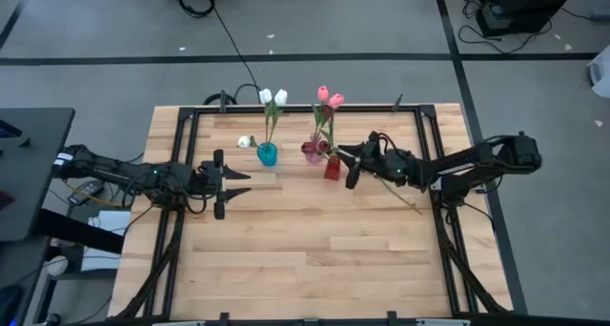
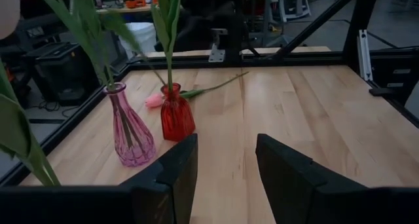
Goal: Sort flowers into vase by color
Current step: Put the red tulip into the red vase, then put the pink tulip into the pink vase
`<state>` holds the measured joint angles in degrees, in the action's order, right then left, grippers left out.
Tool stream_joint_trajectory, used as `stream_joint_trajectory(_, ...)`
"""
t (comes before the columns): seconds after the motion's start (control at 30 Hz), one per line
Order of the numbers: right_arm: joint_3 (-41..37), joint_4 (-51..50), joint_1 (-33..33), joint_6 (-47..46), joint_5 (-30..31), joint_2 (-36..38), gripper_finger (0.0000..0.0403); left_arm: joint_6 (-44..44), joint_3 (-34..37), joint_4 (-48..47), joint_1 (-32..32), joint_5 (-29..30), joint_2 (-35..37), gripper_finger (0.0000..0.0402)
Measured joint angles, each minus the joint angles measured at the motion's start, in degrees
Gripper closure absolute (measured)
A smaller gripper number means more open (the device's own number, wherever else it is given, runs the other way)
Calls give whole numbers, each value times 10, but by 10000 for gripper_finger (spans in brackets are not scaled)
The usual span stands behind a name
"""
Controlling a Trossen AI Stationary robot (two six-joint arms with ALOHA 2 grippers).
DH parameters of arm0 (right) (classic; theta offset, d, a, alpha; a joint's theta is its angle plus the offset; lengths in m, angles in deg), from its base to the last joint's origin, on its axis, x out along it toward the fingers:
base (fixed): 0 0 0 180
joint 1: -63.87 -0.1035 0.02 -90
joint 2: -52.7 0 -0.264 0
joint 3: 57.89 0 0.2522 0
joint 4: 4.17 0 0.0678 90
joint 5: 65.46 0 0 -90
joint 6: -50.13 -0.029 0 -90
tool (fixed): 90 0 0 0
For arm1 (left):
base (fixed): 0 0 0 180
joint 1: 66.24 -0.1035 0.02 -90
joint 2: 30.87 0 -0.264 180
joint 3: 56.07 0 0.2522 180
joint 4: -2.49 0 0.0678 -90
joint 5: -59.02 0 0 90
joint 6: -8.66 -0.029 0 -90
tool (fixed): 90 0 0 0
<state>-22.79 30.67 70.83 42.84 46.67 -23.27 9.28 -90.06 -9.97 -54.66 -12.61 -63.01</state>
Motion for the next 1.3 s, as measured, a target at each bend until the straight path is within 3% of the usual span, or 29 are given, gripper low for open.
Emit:
stream_joint_trajectory(0.1,4,-125,-1,-18,-12,59,261,0,0,-1,0,0,0,241)
stream_joint_trajectory(0.23,46,-419,4,-90,-14,125,251,0,0,-2,0,0,0,241)
stream_joint_trajectory(0.37,87,-666,4,-164,-40,134,251,-2,0,-2,0,1,0,241)
stream_joint_trajectory(0.53,118,-827,6,-214,-83,115,251,-10,0,0,0,10,-1,241)
stream_joint_trajectory(0.67,119,-874,25,-232,-84,72,251,-18,0,3,0,19,-1,241)
stream_joint_trajectory(1.03,123,-884,66,-225,-129,-45,256,-15,0,-1,0,19,-1,241)
stream_joint_trajectory(1.13,123,-883,74,-225,-148,-49,285,-15,0,-1,0,19,-1,241)
stream_joint_trajectory(1.3,123,-878,75,-227,-162,-48,385,-15,0,-2,0,19,-1,241)
